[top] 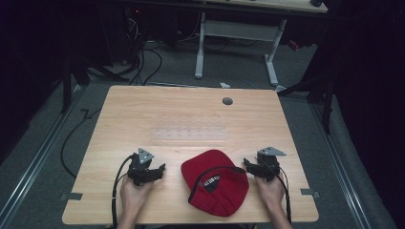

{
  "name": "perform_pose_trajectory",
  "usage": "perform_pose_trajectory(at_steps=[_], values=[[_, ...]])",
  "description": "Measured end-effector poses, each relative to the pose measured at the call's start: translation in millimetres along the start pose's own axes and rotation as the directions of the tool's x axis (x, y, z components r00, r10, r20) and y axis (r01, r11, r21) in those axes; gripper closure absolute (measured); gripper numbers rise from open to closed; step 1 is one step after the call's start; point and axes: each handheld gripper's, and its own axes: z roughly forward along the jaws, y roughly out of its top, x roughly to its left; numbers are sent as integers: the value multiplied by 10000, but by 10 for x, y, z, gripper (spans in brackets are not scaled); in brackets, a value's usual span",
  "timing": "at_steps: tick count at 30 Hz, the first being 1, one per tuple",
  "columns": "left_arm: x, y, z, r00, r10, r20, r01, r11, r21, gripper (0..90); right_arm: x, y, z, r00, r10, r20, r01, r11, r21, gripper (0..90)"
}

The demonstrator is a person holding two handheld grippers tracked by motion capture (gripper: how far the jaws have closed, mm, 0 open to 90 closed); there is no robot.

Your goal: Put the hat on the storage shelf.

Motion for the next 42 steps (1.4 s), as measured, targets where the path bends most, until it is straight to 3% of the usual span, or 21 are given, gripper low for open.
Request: perform_pose_trajectory(at_steps=[26,32,37,42], values=[[-2,-1,0,10000,-2,-4,2,10000,2,284,-17,0,-6,9998,200,91,-199,9998,-27,405],[-1,-1,-1,10000,-1,0,1,10000,9,284,-80,4,-53,9966,741,-361,-745,9972,-114,439],[-1,-1,-1,10000,10,9,-10,10000,23,281,-94,6,-141,9926,904,-811,-948,9941,-522,470],[-1,-1,-1,10000,17,10,-17,10000,26,280,-104,1,-211,9878,1069,-1134,-1143,9916,-606,473]])
